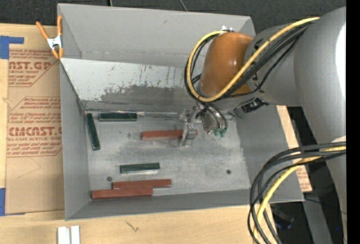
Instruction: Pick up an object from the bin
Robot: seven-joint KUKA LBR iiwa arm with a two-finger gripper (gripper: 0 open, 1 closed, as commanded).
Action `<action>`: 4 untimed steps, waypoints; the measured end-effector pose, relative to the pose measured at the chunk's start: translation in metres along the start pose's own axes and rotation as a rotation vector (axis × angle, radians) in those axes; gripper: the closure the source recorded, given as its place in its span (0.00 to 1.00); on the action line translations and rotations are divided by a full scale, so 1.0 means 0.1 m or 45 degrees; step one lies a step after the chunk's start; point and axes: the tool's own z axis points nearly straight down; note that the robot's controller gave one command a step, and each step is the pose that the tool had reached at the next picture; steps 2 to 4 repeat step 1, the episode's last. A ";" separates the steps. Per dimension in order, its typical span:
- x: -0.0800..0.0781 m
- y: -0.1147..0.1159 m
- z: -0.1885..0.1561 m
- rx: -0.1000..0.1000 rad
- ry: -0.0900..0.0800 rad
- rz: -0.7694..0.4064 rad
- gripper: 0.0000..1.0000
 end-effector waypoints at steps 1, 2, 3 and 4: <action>-0.01 0.00 -0.25 0.000 -0.004 0.000 1.00; -0.01 0.00 -0.25 0.000 -0.004 0.000 1.00; -0.01 0.00 -0.25 0.000 -0.004 0.000 1.00; -0.01 0.00 -0.25 0.000 -0.004 0.000 1.00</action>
Offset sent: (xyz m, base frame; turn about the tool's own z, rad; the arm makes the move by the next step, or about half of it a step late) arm 0.0002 -0.0002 0.0669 0.0000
